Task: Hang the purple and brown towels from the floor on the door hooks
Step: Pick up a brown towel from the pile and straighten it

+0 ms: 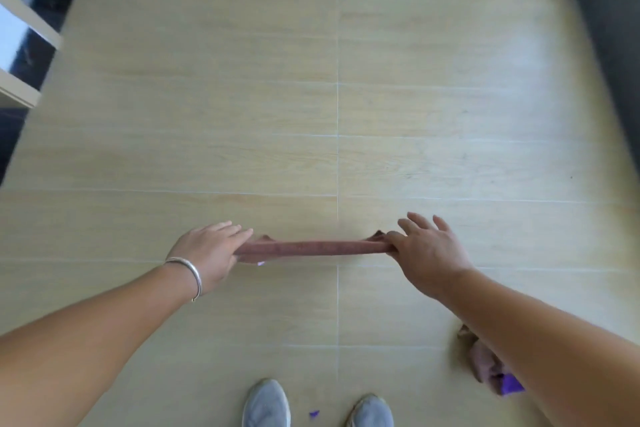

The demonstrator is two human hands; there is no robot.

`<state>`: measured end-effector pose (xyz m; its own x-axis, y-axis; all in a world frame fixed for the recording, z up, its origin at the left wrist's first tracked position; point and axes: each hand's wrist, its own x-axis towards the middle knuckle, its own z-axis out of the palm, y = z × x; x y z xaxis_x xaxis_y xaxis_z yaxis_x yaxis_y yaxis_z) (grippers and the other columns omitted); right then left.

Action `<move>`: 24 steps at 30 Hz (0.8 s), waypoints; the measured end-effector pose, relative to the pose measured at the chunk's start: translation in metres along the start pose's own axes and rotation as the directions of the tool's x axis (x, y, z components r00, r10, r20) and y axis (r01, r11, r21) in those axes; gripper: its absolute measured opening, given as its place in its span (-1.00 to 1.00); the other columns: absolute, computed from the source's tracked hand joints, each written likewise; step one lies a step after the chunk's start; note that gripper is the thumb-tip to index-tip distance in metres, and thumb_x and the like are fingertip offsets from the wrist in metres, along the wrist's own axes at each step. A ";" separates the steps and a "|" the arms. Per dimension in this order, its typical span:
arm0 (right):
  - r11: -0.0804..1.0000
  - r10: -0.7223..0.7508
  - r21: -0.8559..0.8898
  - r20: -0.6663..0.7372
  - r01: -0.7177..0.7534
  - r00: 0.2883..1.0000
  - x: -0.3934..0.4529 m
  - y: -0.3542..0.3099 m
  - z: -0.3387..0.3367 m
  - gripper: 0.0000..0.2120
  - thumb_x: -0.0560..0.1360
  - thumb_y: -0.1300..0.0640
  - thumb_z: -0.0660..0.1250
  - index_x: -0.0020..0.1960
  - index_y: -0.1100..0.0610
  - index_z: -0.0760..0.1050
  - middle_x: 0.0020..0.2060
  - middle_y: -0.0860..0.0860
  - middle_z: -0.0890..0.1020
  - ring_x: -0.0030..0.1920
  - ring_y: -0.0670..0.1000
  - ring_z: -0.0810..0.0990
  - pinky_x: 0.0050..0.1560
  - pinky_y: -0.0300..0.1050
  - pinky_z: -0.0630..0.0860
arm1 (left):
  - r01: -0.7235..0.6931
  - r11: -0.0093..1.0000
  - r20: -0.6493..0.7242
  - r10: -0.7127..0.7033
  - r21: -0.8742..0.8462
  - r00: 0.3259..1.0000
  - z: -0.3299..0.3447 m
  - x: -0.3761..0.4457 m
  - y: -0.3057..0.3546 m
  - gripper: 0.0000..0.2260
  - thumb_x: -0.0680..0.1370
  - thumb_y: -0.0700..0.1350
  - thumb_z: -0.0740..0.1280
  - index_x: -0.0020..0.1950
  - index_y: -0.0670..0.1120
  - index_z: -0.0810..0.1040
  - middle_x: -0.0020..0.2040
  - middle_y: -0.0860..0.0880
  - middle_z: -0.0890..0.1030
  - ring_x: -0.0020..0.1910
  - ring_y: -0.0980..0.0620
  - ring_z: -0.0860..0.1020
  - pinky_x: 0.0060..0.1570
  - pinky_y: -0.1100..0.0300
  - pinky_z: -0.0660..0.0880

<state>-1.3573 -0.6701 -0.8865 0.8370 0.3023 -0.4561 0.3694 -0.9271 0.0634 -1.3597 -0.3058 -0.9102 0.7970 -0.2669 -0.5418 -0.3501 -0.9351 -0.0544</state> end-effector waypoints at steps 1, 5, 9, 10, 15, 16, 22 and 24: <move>1.000 0.013 -0.012 0.022 -0.013 1.000 -0.008 0.002 -0.023 -0.71 0.62 0.00 0.04 0.28 -0.09 0.40 0.30 -0.07 0.43 0.48 0.01 0.18 0.43 0.10 0.10 | 0.002 1.000 -0.008 -0.002 -0.001 1.000 -0.021 -0.011 -0.003 -0.55 0.65 0.01 0.11 0.55 0.13 0.13 0.52 0.16 0.24 0.51 0.12 0.15 0.38 0.20 0.19; 0.997 0.060 0.044 0.053 -0.063 0.997 -0.048 0.009 -0.120 -0.67 0.59 0.12 0.06 0.26 -0.13 0.43 0.28 -0.14 0.44 0.51 -0.04 0.12 0.45 0.10 0.08 | 0.021 0.999 0.008 -0.021 -0.037 1.000 -0.116 -0.060 -0.017 -0.58 0.66 0.07 0.06 0.53 0.18 0.17 0.50 0.16 0.28 0.51 0.14 0.17 0.33 0.20 0.24; 0.988 0.029 0.152 0.030 -0.034 0.999 -0.100 0.022 -0.234 -0.68 0.63 0.05 0.03 0.20 -0.15 0.51 0.21 -0.20 0.48 0.51 -0.08 0.13 0.47 0.03 0.08 | 0.041 0.989 0.094 -0.028 -0.145 0.995 -0.229 -0.121 -0.028 -0.68 0.64 0.11 0.06 0.39 0.27 0.36 0.24 0.09 0.49 0.28 0.00 0.45 0.17 0.09 0.42; 0.985 0.027 0.171 0.002 -0.027 1.000 -0.113 0.026 -0.263 -0.68 0.64 0.02 0.04 0.18 -0.16 0.53 0.20 -0.21 0.50 0.50 -0.09 0.14 0.47 0.01 0.09 | 0.030 0.988 0.090 -0.017 -0.153 0.996 -0.257 -0.135 -0.029 -0.71 0.64 0.10 0.06 0.32 0.26 0.41 0.14 0.09 0.51 0.19 -0.01 0.48 0.12 0.05 0.45; 0.980 0.035 0.198 -0.121 -0.010 0.992 -0.167 0.046 -0.399 -0.69 0.63 -0.09 0.07 0.14 -0.15 0.58 0.14 -0.27 0.53 0.49 -0.10 0.18 0.45 -0.04 0.13 | 0.000 0.987 -0.015 -0.002 -0.158 1.000 -0.391 -0.204 -0.042 -0.76 0.63 0.09 0.06 0.18 0.22 0.48 0.10 0.08 0.53 0.16 0.00 0.50 0.06 0.04 0.46; 0.982 0.032 0.190 -0.134 -0.006 0.990 -0.177 0.049 -0.424 -0.68 0.63 -0.10 0.06 0.15 -0.15 0.58 0.13 -0.27 0.53 0.49 -0.11 0.18 0.46 -0.05 0.12 | -0.003 0.987 -0.040 -0.004 -0.159 0.999 -0.414 -0.216 -0.046 -0.77 0.63 0.08 0.06 0.16 0.22 0.48 0.08 0.07 0.53 0.14 -0.01 0.50 0.04 0.05 0.46; 0.994 0.005 0.106 -0.258 0.023 0.966 -0.236 0.062 -0.573 -0.67 0.64 -0.04 0.05 0.18 -0.10 0.56 0.17 -0.25 0.54 0.47 -0.10 0.21 0.42 -0.12 0.15 | -0.015 0.973 -0.165 -0.024 -0.232 0.986 -0.550 -0.282 -0.065 -0.75 0.63 0.10 0.05 0.15 0.24 0.49 -0.04 0.14 0.53 0.00 0.04 0.52 0.03 0.03 0.49; 0.998 0.008 0.065 -0.291 0.011 0.957 -0.246 0.064 -0.610 -0.67 0.64 -0.09 0.05 0.14 -0.06 0.57 0.09 -0.20 0.55 0.40 -0.07 0.31 0.36 -0.13 0.22 | -0.018 0.963 -0.207 -0.040 -0.268 0.978 -0.585 -0.296 -0.071 -0.75 0.63 0.10 0.06 0.17 0.25 0.50 0.01 0.16 0.58 0.02 0.02 0.54 0.07 0.02 0.49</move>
<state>-1.2934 -0.6686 -0.2283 0.9213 0.3461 -0.1774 0.3517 -0.9361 0.0000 -1.2829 -0.2972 -0.2550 0.8948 -0.2721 -0.3539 -0.2195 -0.9585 0.1820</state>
